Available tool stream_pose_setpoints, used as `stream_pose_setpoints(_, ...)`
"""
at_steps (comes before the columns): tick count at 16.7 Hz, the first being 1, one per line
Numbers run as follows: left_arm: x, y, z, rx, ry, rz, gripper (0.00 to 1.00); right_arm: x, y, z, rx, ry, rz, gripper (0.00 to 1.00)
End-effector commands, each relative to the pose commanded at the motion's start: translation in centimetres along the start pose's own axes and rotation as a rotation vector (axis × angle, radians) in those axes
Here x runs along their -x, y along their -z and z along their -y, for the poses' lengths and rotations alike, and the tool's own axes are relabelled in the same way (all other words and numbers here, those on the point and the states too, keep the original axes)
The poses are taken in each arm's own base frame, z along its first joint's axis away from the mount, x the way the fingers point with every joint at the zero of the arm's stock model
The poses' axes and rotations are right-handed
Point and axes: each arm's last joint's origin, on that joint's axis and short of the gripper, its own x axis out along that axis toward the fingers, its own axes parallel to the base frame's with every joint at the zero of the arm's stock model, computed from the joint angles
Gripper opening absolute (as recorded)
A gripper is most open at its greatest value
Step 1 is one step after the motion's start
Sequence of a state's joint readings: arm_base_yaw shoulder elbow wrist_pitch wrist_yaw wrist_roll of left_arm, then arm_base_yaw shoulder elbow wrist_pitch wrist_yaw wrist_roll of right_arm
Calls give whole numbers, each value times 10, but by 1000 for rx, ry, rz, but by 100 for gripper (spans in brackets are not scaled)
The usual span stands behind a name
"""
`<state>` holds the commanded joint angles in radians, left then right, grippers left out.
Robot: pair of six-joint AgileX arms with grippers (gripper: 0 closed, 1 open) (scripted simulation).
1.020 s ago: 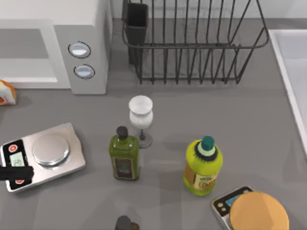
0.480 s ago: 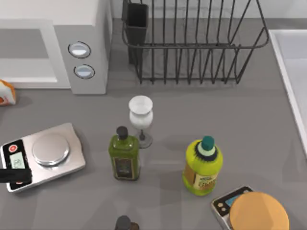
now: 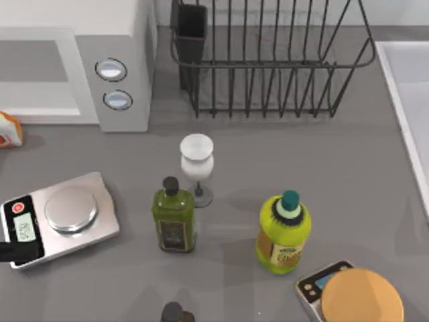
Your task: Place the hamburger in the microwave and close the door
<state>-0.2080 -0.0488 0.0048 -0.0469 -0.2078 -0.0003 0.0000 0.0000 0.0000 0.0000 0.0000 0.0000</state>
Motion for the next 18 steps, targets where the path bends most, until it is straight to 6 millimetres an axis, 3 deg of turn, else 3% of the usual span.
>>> stream_pose_setpoints(10,5,0,-2,-1,-1,-6,0,0,0,0,0,0,0,100)
stream_pose_setpoints(18,-5,4,8,2,5,-6,0,0,0,0,0,0,0,100)
